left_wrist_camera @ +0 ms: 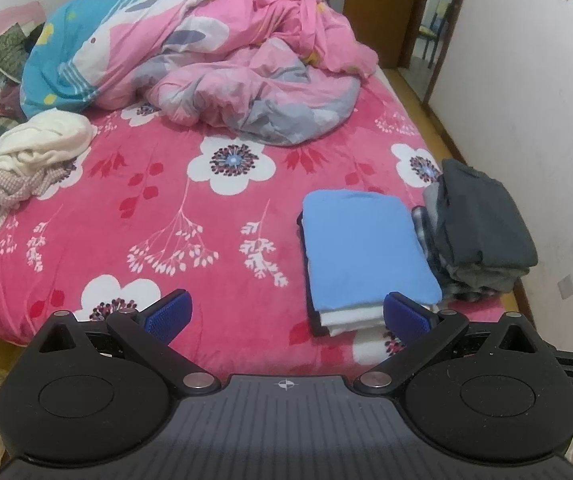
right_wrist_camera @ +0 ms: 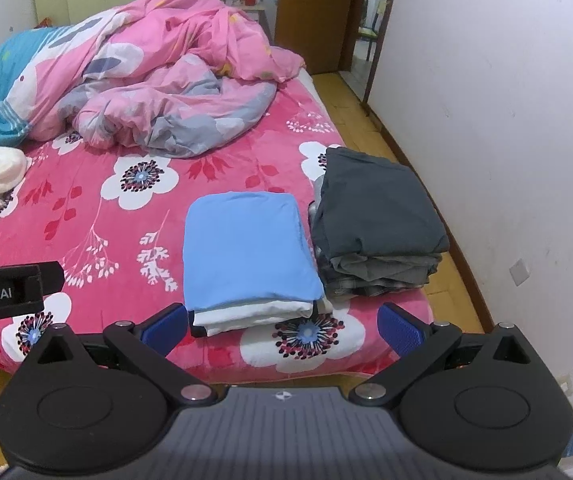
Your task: Fold clothes
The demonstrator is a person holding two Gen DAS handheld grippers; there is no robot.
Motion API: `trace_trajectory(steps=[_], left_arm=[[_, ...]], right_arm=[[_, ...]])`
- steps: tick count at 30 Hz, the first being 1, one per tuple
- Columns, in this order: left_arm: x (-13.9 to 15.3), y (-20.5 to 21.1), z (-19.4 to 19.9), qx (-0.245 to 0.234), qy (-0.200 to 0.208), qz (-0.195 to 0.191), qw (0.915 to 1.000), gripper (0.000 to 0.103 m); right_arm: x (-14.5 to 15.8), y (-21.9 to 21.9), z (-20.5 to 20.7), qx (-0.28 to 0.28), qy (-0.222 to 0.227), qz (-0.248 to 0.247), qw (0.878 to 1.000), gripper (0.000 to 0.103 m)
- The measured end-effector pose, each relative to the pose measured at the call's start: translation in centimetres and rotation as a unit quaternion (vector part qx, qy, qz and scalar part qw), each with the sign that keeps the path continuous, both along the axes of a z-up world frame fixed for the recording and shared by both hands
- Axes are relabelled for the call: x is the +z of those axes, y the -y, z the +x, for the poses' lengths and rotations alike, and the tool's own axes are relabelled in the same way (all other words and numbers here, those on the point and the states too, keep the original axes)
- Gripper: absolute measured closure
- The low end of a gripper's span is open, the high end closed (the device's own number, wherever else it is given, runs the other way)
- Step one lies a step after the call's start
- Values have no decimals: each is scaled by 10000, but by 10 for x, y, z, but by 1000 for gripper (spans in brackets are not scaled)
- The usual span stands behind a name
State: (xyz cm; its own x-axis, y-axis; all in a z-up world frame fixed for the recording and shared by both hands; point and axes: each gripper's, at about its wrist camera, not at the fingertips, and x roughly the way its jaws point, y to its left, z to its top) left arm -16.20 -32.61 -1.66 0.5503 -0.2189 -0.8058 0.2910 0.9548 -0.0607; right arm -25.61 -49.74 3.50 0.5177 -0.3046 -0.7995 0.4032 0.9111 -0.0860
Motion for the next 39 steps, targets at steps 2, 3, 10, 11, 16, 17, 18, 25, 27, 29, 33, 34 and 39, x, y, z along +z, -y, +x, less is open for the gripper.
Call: trace_trajectory(steps=[2,3,10,11,16,17,18,25,27,29,33,34,39], left_arm=[[-1,-1,1,21,2,17,10000,0],[-1,-1,2,31,-2,26,10000,0],[-2,-3,3,44,-6,80,10000,0],[-2,-4,2,51,3,94,9999,0],[-3,-5,3,79,15,157,9998,0],[-2,-6,3,82,29,153,9998,0],[-2,-6,3,74,53,166,9998,0],[-1,-10,4,25,90,241,9997,0],[-1,-11,4,29,97,250,9996,0],[-1,-12,5,35,104,254,9996,0],[-2,-16,6,65,124,266,9995,0],[-2,-16,6,80,127,267,9995,0],[-2,-19,7,115,122,248,9996,0]], right_arm=[[0,-2,1,30,-18,-18,10000,0],[0,-2,1,37,-20,-14,10000,0],[-2,-2,4,-39,-16,113,9999,0],[-2,-2,4,-45,-20,129,9999,0],[-3,-7,4,-18,-28,117,9999,0],[-3,-8,4,-22,-28,117,9999,0],[-3,-8,4,-25,-29,117,9999,0],[-4,-12,7,-15,-62,105,9999,0],[-4,-14,7,1,-70,99,9999,0],[-5,-16,7,18,-77,92,9999,0],[-5,-18,8,51,-87,83,9999,0],[-4,-19,8,59,-90,81,9999,0],[-5,-22,10,96,-122,53,9999,0]])
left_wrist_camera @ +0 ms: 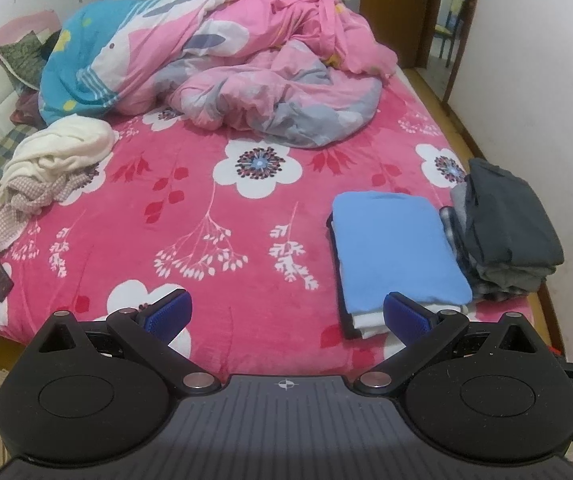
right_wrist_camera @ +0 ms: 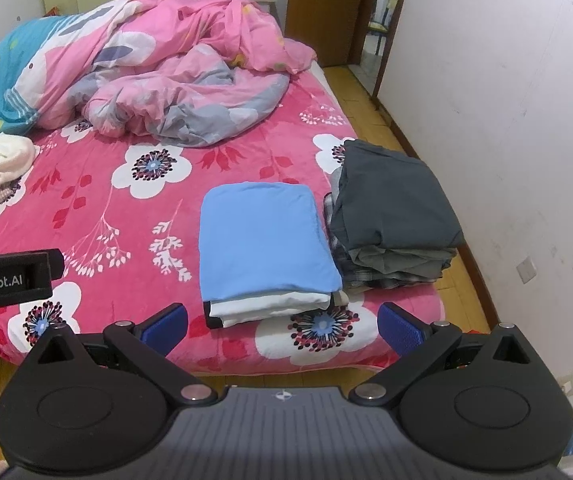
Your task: Fold clothes
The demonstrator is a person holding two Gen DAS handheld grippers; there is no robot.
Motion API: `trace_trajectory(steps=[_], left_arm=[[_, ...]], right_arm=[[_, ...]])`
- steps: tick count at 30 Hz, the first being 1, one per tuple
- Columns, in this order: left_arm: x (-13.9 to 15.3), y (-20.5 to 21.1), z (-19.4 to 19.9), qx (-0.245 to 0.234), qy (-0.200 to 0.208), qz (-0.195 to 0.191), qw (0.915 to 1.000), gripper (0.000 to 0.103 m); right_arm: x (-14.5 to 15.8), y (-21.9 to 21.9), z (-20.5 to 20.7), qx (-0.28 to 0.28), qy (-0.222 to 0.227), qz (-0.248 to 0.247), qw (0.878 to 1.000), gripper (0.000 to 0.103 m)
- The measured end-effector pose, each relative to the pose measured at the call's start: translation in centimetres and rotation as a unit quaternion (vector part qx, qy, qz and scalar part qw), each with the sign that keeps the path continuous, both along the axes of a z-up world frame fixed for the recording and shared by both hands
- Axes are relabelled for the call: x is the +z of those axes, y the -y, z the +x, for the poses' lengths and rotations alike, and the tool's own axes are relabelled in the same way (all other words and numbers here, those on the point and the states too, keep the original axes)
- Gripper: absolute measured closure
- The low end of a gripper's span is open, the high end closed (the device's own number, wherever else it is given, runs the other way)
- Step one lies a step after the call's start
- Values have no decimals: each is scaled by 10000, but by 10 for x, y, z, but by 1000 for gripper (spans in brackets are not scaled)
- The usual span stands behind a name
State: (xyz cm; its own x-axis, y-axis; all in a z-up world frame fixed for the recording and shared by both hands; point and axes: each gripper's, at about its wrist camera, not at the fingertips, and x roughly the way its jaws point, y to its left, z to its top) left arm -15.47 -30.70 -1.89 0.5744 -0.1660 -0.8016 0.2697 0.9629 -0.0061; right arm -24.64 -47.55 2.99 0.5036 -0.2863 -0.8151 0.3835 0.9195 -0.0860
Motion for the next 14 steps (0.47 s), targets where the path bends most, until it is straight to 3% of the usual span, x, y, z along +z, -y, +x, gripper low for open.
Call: trace_trajectory(steps=[14], left_arm=[[-1,-5,7,14,3,-97,10000,0]], right_arm=[[-1,-5,5,1,-59,-130,9999,0]])
